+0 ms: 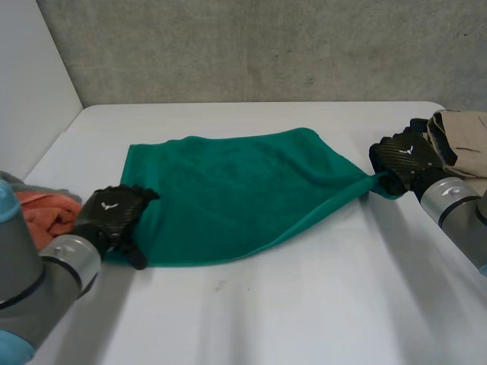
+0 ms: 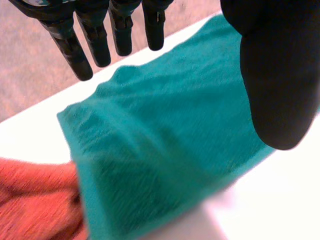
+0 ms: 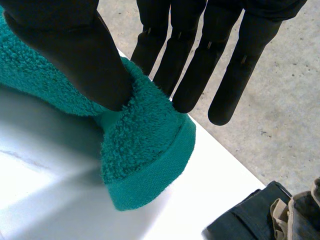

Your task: Fold the laundry.

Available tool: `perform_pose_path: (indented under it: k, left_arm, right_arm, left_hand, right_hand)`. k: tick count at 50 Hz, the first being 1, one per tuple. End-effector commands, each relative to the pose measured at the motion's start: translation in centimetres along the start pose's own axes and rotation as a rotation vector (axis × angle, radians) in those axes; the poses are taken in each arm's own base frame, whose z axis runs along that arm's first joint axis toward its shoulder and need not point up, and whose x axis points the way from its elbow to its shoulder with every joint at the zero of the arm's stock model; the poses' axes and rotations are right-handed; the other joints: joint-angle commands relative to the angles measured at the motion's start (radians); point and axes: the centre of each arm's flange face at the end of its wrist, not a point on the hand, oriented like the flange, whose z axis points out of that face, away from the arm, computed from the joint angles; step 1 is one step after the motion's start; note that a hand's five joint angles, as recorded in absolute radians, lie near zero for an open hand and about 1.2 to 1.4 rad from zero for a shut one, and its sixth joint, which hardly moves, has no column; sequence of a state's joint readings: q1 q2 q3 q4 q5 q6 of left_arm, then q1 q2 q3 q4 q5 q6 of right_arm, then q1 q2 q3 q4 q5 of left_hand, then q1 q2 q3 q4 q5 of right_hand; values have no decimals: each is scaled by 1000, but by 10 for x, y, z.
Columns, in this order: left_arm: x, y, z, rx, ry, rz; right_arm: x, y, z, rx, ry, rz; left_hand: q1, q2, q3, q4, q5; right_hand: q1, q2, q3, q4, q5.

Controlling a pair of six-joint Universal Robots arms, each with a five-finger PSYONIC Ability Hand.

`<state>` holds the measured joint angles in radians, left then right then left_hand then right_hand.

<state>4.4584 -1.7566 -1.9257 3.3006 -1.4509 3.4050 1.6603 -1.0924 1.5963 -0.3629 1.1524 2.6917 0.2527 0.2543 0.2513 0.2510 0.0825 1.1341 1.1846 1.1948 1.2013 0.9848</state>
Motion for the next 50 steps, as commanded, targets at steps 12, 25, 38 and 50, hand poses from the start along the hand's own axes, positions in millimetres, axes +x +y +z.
perform_pose_path:
  k: [12, 25, 38, 50]
  left_arm:
    - [-36, 43, 32, -101, 40, 156]
    - [-43, 53, 58, -42, 1, 188]
    - [-52, 33, 69, 34, -28, 205]
    - [-43, 8, 46, 84, -27, 92]
  right_arm:
    - [-13, 1, 0, -5, -33, -7]
    - [-12, 5, -3, -17, -28, -1]
    - [-11, 2, -5, -14, -25, -3]
    - [-2, -12, -11, -20, -19, -39]
  left_hand:
    - [175, 173, 176, 177, 171]
    - [269, 267, 270, 270, 265]
    - [776, 775, 778, 778, 772]
    - [1144, 1142, 1145, 1145, 1139]
  right_hand:
    - [262, 212, 201, 195, 237]
    - [262, 212, 201, 195, 237]
    - [262, 212, 201, 195, 237]
    - [262, 212, 201, 195, 237]
